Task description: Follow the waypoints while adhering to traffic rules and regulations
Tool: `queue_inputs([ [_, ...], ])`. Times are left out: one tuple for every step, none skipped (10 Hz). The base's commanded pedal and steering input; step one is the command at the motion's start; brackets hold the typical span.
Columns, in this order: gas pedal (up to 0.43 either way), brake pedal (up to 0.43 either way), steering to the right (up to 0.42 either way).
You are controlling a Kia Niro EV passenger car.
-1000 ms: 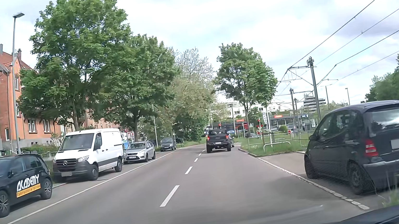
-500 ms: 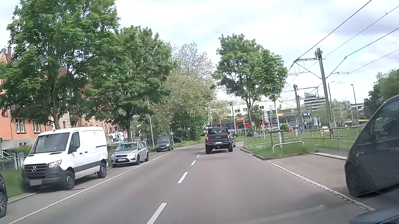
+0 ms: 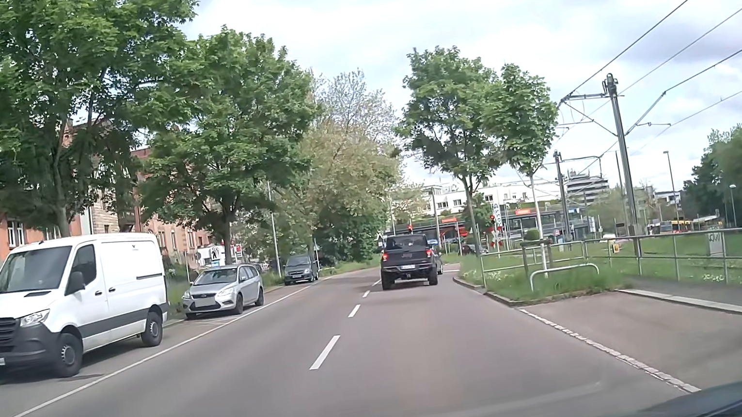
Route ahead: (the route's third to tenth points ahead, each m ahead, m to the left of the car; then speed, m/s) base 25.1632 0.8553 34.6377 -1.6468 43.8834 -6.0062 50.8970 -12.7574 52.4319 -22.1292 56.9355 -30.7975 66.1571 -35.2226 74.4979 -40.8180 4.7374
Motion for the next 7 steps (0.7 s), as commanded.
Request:
queue_inputs([
  [0.0, 0.0, -0.001],
  [0.0, 0.0, -0.001],
  [0.0, 0.0, -0.001],
  [0.0, 0.0, 0.0],
  [0.0, 0.0, 0.0],
  [0.0, 0.0, 0.0],
  [0.0, 0.0, 0.0],
])
